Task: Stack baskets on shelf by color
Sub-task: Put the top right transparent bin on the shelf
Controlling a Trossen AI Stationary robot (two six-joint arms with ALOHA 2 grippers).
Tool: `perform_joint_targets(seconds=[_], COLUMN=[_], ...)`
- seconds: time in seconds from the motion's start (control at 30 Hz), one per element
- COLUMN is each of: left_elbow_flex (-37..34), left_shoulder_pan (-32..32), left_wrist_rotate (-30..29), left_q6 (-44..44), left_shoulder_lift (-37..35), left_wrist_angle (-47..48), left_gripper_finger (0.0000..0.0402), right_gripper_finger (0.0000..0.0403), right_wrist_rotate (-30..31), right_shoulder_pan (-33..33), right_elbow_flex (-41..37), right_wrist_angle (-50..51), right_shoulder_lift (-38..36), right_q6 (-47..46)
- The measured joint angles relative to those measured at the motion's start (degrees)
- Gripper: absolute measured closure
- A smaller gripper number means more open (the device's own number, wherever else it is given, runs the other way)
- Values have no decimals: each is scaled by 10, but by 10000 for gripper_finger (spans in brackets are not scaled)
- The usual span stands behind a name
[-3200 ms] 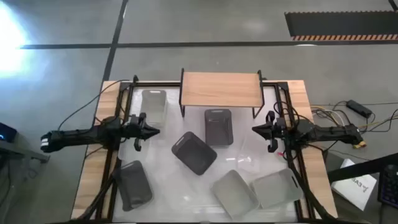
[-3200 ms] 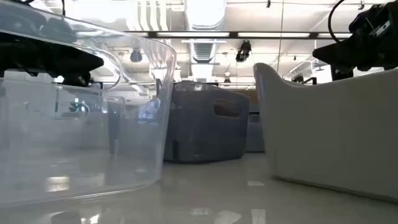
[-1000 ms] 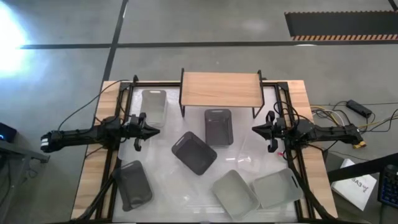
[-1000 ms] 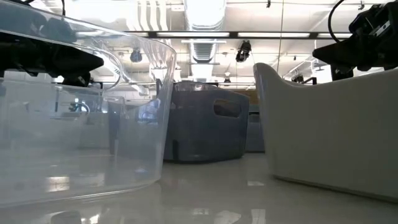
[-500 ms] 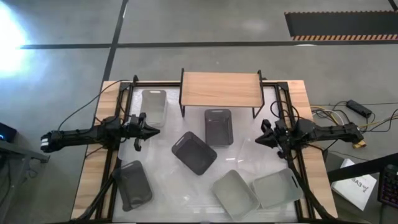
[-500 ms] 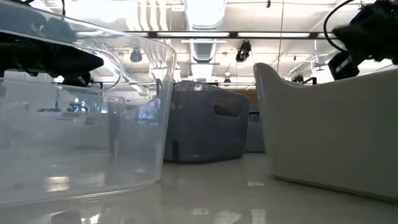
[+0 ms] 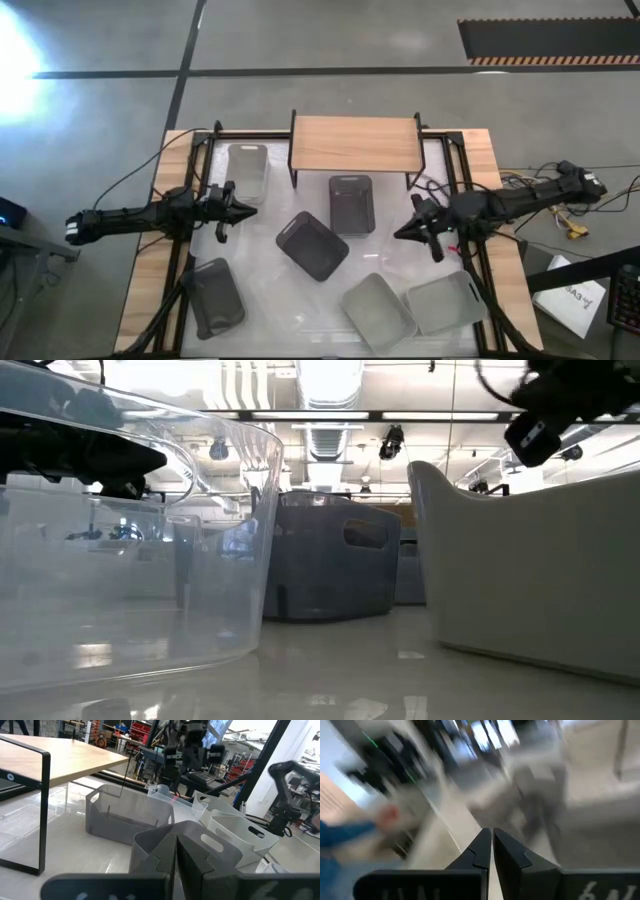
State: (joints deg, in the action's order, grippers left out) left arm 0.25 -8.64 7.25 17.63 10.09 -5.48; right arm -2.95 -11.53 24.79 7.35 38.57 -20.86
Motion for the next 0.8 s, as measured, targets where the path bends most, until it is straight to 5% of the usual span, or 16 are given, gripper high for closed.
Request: perform_joint_targets(seconds=[0.3, 0.53, 0.8], left_elbow_flex=[0, 0, 0], left_shoulder_pan=[0, 0, 0], left_wrist_rotate=[0, 0, 0], left_q6=[0, 0, 0], left_shoulder_lift=[0, 0, 0], left_wrist_angle=[0, 0, 0], left_gripper_finger=[402, 402, 402], right_gripper_finger=[384, 289, 185], right_wrist_rotate=[13, -5, 21], right_shoulder_pan=[0, -5, -51], right_elbow_flex=[285, 456, 540], right_wrist_angle=[450, 598, 707], right_shoulder_lift=[276, 437, 481], right_q6=[3, -12, -59])
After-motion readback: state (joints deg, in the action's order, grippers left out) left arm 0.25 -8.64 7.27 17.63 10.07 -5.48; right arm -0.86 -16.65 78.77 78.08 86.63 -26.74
